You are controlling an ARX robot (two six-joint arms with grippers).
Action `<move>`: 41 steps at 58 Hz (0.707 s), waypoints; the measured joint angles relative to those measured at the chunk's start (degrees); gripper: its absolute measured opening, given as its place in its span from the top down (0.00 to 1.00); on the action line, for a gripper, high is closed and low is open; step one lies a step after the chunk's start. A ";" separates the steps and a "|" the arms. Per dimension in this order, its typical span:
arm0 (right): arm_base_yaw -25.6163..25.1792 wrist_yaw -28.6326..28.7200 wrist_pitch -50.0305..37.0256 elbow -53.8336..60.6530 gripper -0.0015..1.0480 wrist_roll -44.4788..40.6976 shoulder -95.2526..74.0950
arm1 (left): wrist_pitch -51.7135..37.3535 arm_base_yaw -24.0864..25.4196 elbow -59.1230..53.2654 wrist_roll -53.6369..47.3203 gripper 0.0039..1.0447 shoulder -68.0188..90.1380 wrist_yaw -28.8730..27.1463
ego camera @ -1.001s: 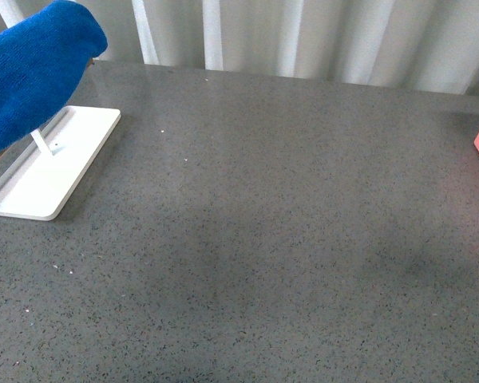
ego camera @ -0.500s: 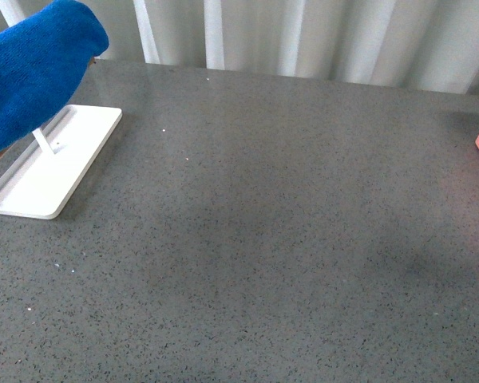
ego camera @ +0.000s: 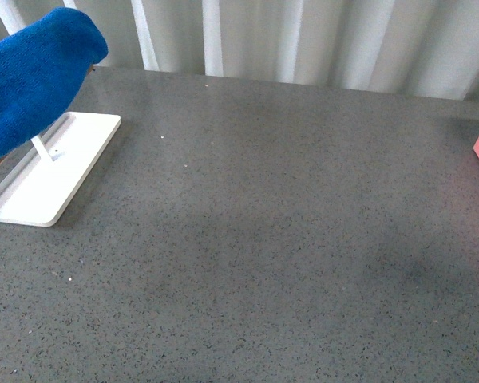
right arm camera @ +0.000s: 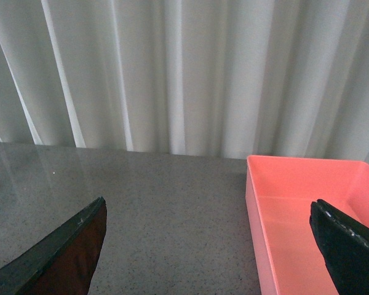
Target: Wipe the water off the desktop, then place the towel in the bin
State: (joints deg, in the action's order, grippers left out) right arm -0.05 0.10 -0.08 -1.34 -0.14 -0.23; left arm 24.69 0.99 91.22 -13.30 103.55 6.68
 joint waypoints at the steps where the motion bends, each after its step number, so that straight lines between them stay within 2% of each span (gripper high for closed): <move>1: 0.00 0.00 0.00 0.00 0.07 0.00 0.00 | 0.13 0.35 0.77 -0.24 0.06 1.01 -0.04; 16: 0.00 0.00 0.00 0.00 0.07 -0.02 0.00 | -2.99 3.28 2.82 -3.56 0.06 6.99 0.83; 41: 0.00 0.00 0.00 0.00 0.07 0.00 0.00 | -7.54 2.80 6.95 -4.61 0.06 17.53 1.42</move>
State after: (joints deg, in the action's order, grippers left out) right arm -0.05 0.10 -0.08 -1.34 -0.14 -0.23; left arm 17.15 3.79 98.17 -17.91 121.08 8.10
